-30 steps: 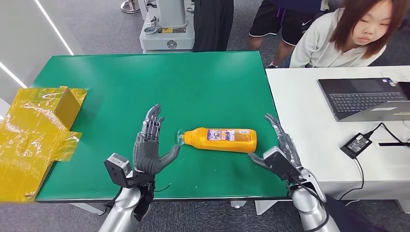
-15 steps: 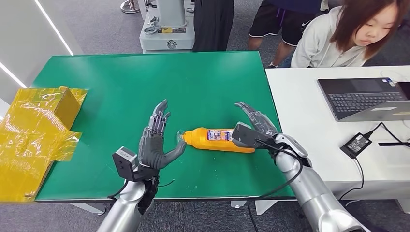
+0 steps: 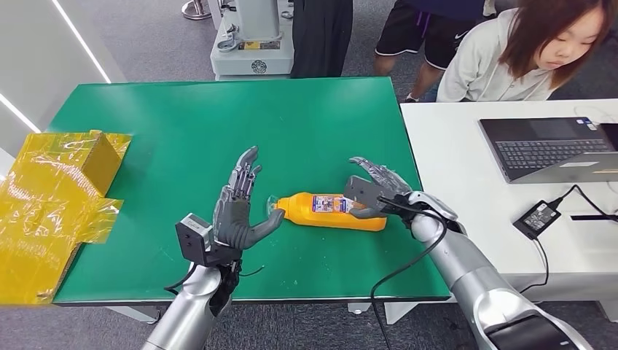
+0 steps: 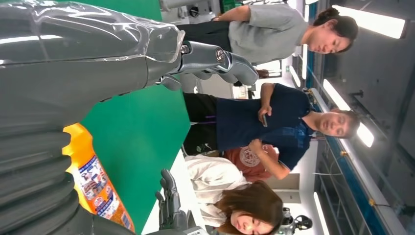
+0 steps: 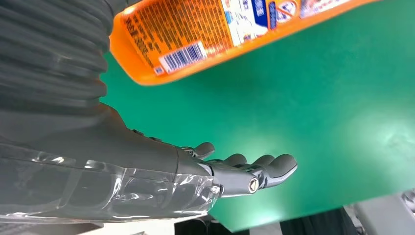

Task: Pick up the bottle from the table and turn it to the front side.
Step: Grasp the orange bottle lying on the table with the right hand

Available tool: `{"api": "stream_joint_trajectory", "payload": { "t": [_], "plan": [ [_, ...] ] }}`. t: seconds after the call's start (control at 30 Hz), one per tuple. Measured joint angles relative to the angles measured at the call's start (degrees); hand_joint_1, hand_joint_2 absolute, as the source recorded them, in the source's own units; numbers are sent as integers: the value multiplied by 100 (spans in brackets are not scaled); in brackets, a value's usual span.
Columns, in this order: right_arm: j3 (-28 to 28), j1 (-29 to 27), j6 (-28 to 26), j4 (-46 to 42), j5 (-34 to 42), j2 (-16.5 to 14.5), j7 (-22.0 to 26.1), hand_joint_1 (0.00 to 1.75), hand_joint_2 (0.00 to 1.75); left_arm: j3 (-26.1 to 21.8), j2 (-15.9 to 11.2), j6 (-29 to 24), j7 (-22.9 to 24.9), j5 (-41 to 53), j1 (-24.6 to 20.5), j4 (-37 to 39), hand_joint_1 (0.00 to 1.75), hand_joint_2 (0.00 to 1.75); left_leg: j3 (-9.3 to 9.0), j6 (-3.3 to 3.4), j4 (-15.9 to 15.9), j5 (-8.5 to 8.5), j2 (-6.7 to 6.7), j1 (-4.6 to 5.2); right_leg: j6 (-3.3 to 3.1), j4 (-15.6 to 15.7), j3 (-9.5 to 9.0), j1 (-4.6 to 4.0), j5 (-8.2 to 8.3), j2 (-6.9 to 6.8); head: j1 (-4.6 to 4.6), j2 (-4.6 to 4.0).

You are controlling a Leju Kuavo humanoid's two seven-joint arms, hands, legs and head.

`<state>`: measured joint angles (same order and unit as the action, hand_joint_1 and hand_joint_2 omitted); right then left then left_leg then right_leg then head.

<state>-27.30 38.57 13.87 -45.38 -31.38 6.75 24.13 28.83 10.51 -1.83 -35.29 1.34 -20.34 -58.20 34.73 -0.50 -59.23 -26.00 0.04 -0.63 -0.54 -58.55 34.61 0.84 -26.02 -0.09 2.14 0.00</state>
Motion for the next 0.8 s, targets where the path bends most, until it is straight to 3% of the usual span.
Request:
{"api": "stream_joint_trajectory", "payload": {
  "t": [0.5, 0.8],
  "plan": [
    [-134, -225, -45, 254, 124, -8, 46, 0, 175, 43, -119, -21, -21, 29, 3, 187, 0, 175, 0, 0, 0, 0, 0, 0, 0, -1, -1, 0, 0, 1, 0, 0],
    [-361, -72, -131, 589, -126, -283, 95, 0, 175, 30, -291, -224, 18, 170, 252, 69, 0, 175, 0, 0, 2, 0, 1, -1, 0, -3, -1, -2, -1, 0, 0, 0]
  ]
}}
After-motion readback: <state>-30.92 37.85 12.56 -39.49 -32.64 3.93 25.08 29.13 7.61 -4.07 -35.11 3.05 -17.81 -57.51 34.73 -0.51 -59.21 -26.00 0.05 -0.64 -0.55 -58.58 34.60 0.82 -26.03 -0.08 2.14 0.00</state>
